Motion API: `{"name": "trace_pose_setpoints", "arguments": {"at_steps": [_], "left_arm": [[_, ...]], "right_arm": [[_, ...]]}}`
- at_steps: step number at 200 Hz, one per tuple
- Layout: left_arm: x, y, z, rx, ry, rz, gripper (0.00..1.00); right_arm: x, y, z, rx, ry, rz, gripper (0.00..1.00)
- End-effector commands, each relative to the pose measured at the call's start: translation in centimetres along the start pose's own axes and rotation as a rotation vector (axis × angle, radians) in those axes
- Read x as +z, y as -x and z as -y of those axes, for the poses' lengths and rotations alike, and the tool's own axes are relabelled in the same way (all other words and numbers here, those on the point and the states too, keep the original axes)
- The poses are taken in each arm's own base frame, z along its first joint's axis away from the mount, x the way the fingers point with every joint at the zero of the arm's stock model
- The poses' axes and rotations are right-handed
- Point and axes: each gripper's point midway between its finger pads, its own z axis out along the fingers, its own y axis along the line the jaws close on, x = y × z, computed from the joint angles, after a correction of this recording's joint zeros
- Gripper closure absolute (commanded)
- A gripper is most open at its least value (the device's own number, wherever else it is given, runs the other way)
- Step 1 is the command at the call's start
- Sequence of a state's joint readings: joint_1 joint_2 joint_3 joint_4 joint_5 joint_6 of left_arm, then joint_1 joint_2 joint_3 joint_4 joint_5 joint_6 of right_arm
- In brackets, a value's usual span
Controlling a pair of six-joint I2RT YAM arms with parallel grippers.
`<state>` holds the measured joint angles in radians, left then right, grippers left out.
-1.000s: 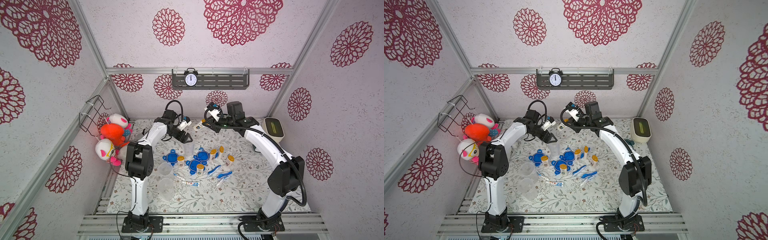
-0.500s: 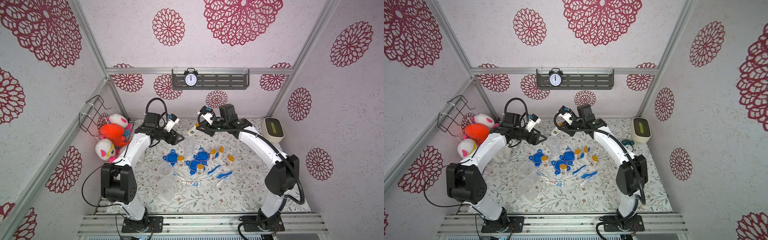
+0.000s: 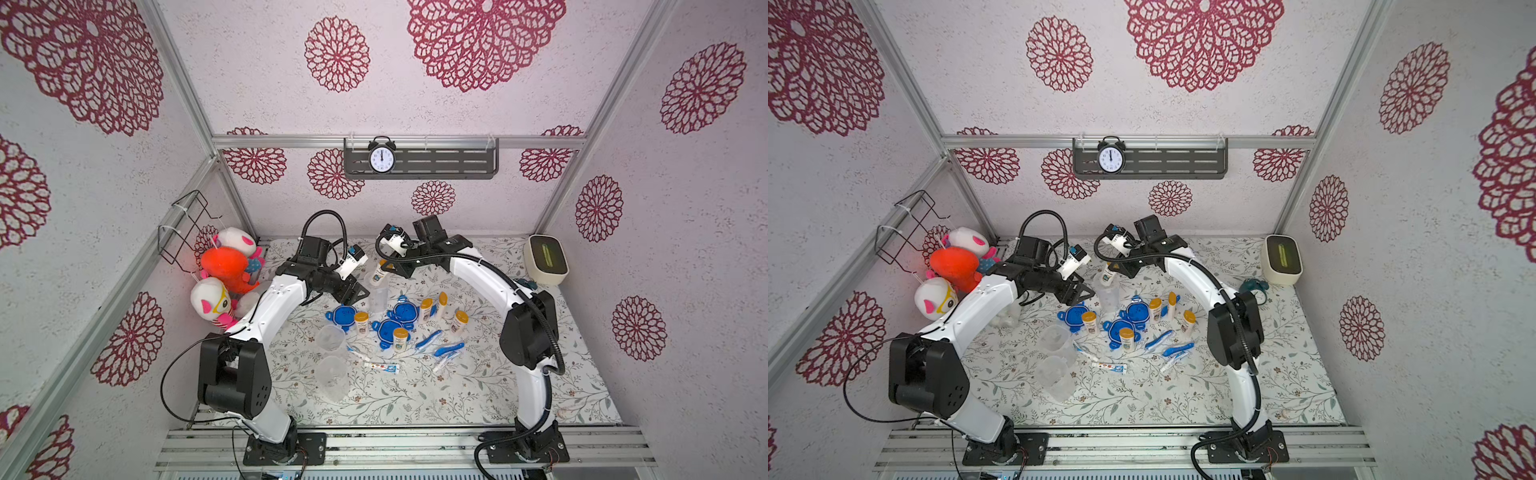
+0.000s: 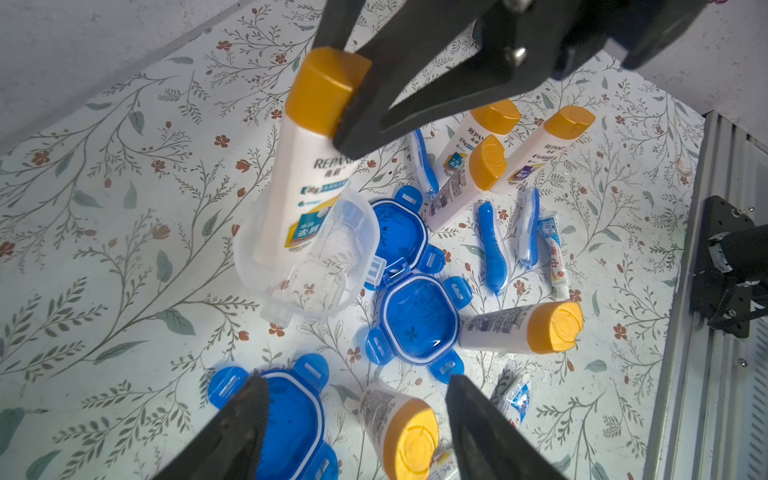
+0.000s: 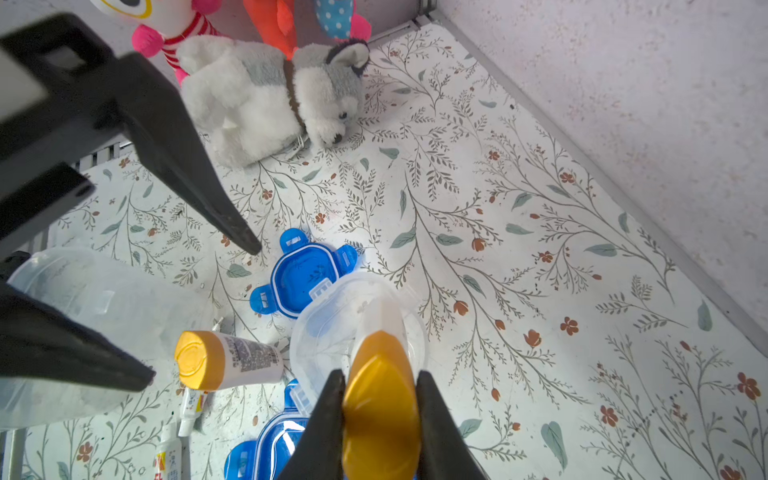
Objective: Pack away toiletry kits
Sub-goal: Place the toiletry item into the container.
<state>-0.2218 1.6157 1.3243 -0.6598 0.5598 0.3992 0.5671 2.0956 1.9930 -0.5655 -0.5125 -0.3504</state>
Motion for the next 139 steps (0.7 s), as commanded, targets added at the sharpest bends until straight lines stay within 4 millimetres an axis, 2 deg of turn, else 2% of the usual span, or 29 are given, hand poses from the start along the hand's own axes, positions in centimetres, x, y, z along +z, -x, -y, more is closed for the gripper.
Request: {"name": "trace_pose_setpoints", "arguments": {"at_steps": [1,67,105,139], "left_arm": [[-0.3,-0.7,-0.1,0.039,0.024,-0.021,0.28],[-0.4,-1.0,-0.7,0.039,0.064,-0.038,0.28],[-0.5,-0.9,-0.7,0.041,0.070,-0.033,0.28],[-0.3,-0.9,-1.0,0.035,0.075,-0.037,0.28]], "right_arm": [[-0.3,1.0,-0.4,-0.048,-0.002,-0.014,0.85],[1.9,-0.4,-0.5,-0.073,0.011,-0.105,0.77],[1.8,-0.3,-0.9,-0.085,0.020,-0.106,0.66],[1.3,0.5,-1.1,-0.095,0.019,-0.083,0.62]]}}
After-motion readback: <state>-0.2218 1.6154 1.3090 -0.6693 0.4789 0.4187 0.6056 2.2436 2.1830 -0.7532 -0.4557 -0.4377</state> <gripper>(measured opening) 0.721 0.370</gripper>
